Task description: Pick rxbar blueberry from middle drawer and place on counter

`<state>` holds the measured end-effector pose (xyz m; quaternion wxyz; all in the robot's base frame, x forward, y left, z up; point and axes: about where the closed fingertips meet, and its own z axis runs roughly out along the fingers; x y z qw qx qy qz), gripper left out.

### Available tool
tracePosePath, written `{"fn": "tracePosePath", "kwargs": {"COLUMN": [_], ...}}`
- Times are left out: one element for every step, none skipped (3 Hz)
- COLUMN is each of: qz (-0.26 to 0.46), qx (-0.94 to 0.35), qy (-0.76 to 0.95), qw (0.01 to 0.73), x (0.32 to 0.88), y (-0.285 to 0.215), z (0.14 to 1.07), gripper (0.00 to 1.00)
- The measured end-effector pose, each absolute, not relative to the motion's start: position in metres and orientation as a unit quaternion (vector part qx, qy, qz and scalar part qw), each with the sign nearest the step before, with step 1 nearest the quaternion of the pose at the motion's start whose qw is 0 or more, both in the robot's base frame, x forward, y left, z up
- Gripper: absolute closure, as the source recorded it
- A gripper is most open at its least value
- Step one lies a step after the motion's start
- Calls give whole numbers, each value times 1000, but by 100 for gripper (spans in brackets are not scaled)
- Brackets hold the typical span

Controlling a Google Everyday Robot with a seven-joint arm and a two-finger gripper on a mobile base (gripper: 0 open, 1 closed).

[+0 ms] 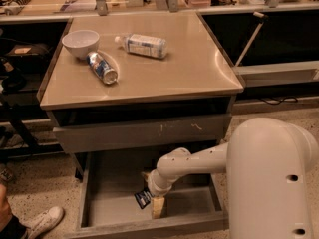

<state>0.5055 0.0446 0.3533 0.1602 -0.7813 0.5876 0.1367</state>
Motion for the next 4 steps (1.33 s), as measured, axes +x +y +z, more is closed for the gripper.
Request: {"fn": "tracePosePath", "kwargs": {"qz": [136, 136, 136, 136], "qx": [-782, -782, -782, -782], "qy": [587, 588, 587, 587], "qw": [156, 156, 156, 156], "x": [510, 511, 511, 511], "y": [40, 40, 40, 40], "z": [341, 340, 340, 340], "gripper": [0, 18, 41, 64]}}
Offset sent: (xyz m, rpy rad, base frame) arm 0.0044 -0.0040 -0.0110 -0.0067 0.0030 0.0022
